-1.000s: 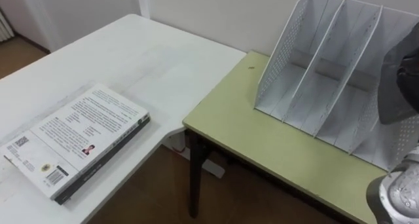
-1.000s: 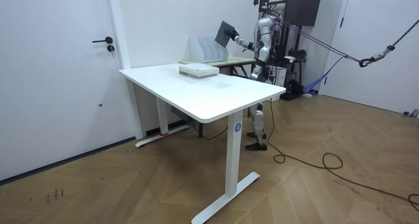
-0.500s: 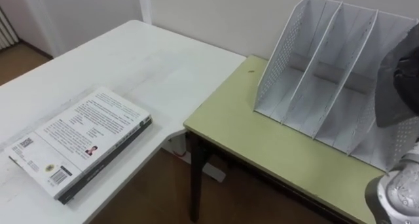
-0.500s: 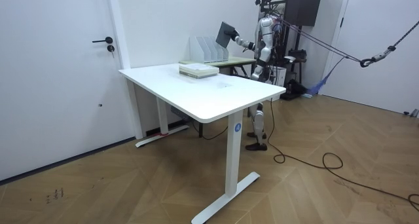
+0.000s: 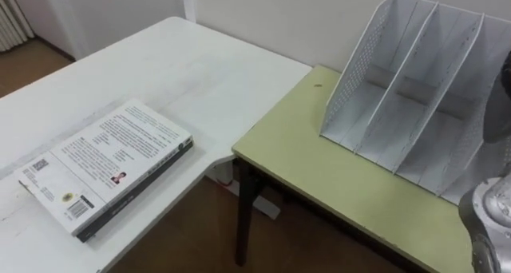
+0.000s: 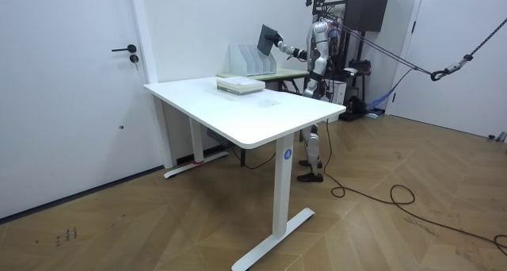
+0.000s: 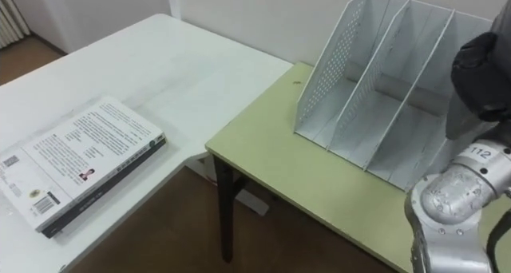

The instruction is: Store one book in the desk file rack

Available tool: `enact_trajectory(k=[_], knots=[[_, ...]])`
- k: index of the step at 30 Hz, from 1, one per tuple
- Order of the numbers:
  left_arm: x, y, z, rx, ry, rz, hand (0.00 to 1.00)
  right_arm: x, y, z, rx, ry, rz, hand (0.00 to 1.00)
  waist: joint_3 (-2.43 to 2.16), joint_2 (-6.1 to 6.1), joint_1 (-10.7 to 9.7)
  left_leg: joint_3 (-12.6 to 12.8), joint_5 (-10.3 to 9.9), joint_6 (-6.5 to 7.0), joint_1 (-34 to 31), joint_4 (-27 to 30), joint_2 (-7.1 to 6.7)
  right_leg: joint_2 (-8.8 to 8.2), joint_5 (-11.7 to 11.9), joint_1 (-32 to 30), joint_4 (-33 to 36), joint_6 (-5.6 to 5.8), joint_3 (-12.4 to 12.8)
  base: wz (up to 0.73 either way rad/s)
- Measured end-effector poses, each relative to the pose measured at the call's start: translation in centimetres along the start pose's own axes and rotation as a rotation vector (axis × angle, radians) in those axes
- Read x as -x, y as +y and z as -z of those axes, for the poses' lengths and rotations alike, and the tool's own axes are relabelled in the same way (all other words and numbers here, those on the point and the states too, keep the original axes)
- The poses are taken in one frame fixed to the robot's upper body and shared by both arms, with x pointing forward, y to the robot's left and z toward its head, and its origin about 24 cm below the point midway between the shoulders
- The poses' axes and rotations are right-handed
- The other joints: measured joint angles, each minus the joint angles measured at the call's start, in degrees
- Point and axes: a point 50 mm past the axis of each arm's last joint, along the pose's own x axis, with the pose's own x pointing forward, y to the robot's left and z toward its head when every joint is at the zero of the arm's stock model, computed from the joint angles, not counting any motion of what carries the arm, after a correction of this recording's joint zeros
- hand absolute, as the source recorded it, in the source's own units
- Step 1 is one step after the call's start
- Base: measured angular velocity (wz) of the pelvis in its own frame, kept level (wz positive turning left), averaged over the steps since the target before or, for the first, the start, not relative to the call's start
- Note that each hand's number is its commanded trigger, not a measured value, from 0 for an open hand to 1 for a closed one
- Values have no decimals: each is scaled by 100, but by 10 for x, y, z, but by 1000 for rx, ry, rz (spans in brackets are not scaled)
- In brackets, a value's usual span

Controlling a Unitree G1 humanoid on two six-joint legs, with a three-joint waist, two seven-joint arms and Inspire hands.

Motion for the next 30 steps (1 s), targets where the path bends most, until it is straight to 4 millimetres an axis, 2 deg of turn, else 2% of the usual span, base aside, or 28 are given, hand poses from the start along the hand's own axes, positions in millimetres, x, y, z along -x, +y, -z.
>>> enact_trajectory(k=[2, 8, 10, 17, 23, 30], knots=[[0, 0, -1, 1, 0, 0, 0, -8, 2, 4, 29, 12, 17, 100, 1, -11, 3, -77, 0, 0, -21, 0, -6, -18, 1, 3, 1, -1, -153, 11], [0, 1, -1, 1, 6, -2, 0, -14, 8, 6, 54, 44, 27, 100, -2, -23, 7, -167, 0, 0, -42, 0, -22, -40, 1, 7, 4, 0, -299, 1], [0, 1, -1, 2, 6, -4, 0, -20, 10, 6, 53, 59, 26, 100, 0, -35, 5, -258, 0, 0, -53, 0, -35, -44, 1, 6, 20, 0, -312, 0], [0, 6, -3, -2, 17, -11, 0, -33, 14, 2, 82, 56, -22, 100, -2, -138, 29, -269, 1, 1, -79, 33, -35, -57, 1, -17, 57, 0, -375, 0], [1, 14, -6, -8, 25, -28, 0, -48, 17, 10, 137, 106, -37, 100, -5, -258, 27, -264, 1, 2, -92, 87, -35, -75, 2, -13, 90, -1, -456, 0], [1, 14, -8, -9, 32, -26, 0, -59, 24, 15, 187, 158, -68, 100, -16, -250, 30, -283, 4, 5, -184, 138, -30, -75, 15, -102, 149, -12, -457, 0]])
